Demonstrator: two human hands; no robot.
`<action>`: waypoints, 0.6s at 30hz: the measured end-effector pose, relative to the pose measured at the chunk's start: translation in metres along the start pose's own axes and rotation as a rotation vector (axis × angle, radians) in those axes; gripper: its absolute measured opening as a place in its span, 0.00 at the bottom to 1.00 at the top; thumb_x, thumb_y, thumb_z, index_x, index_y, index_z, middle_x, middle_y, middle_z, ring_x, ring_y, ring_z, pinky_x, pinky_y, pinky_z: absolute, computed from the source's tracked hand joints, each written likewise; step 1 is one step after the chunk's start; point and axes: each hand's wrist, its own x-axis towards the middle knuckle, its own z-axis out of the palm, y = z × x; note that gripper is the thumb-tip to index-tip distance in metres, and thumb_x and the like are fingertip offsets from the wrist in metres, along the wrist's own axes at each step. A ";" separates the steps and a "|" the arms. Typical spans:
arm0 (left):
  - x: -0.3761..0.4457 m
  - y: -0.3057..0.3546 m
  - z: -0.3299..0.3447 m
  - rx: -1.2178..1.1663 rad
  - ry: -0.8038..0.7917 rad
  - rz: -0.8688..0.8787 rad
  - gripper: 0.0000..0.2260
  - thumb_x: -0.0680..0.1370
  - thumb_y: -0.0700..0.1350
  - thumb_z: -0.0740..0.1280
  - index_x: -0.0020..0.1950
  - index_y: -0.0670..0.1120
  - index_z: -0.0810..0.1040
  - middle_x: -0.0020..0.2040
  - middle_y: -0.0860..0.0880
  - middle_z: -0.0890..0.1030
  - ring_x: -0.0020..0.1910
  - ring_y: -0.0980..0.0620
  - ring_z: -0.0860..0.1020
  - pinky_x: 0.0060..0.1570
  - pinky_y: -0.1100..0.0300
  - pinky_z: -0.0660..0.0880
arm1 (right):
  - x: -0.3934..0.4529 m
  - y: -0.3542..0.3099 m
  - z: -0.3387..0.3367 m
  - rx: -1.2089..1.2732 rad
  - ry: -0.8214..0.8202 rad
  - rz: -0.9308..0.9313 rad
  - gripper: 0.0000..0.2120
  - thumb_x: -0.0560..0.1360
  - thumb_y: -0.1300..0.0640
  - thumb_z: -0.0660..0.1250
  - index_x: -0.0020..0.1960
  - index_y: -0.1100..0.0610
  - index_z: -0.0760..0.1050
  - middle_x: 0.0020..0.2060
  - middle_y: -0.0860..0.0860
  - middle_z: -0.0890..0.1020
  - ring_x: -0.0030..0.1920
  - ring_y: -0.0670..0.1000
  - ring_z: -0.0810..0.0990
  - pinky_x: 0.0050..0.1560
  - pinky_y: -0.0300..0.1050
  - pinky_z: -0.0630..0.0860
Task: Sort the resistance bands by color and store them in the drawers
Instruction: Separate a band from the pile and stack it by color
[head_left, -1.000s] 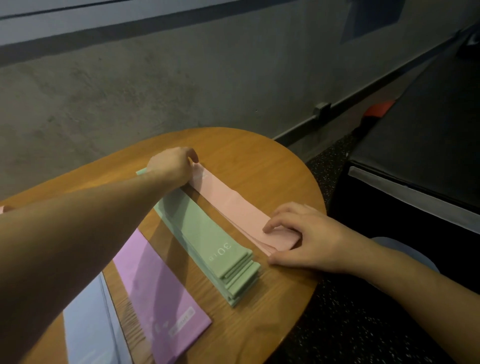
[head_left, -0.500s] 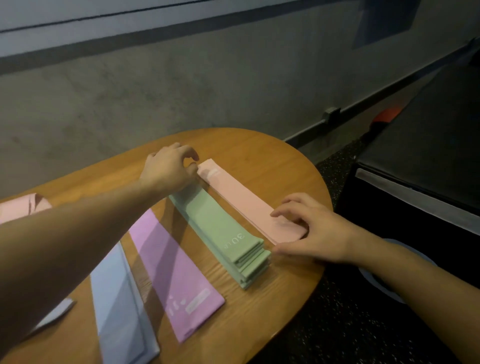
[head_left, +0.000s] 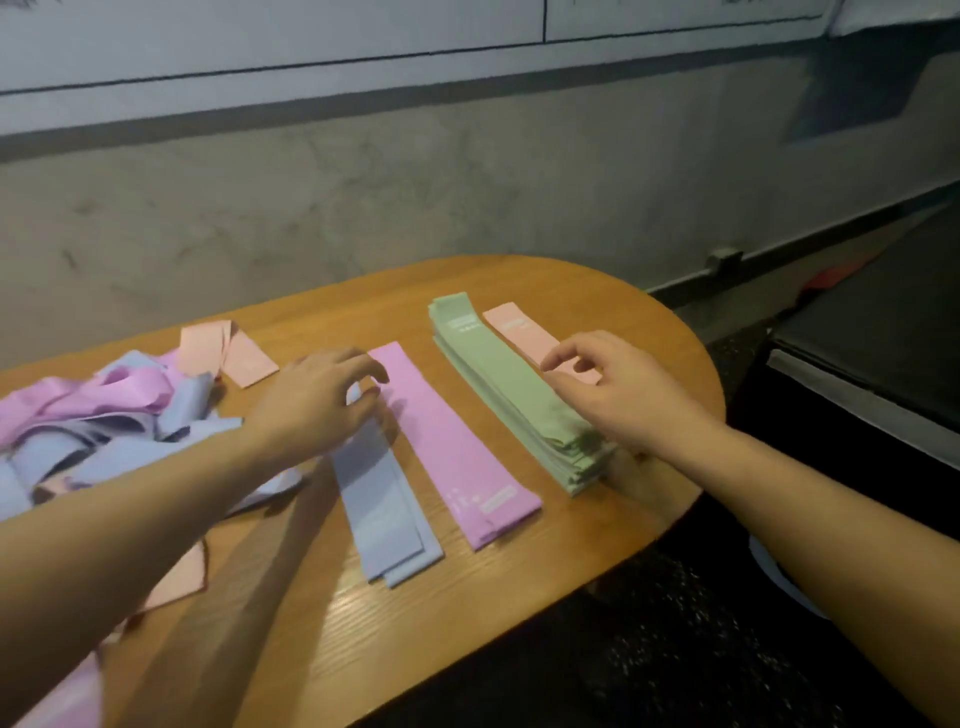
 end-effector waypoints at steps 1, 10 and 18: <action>-0.014 -0.005 -0.003 0.007 0.009 0.005 0.18 0.74 0.56 0.56 0.53 0.51 0.81 0.52 0.49 0.82 0.50 0.42 0.80 0.50 0.48 0.76 | 0.001 -0.012 0.005 0.000 -0.010 -0.012 0.04 0.79 0.51 0.66 0.52 0.44 0.78 0.53 0.42 0.78 0.56 0.45 0.75 0.52 0.42 0.70; -0.143 -0.074 -0.034 -0.021 0.052 -0.174 0.12 0.77 0.56 0.61 0.52 0.54 0.80 0.53 0.54 0.81 0.52 0.48 0.79 0.53 0.48 0.75 | 0.008 -0.103 0.076 0.042 -0.165 -0.209 0.06 0.79 0.54 0.67 0.52 0.50 0.82 0.49 0.40 0.81 0.51 0.42 0.78 0.51 0.33 0.73; -0.222 -0.104 -0.024 -0.174 0.019 -0.309 0.21 0.79 0.62 0.56 0.66 0.56 0.77 0.73 0.54 0.72 0.69 0.52 0.73 0.67 0.48 0.71 | 0.010 -0.153 0.150 0.058 -0.351 -0.329 0.05 0.78 0.55 0.68 0.48 0.45 0.79 0.50 0.43 0.81 0.50 0.44 0.78 0.46 0.37 0.70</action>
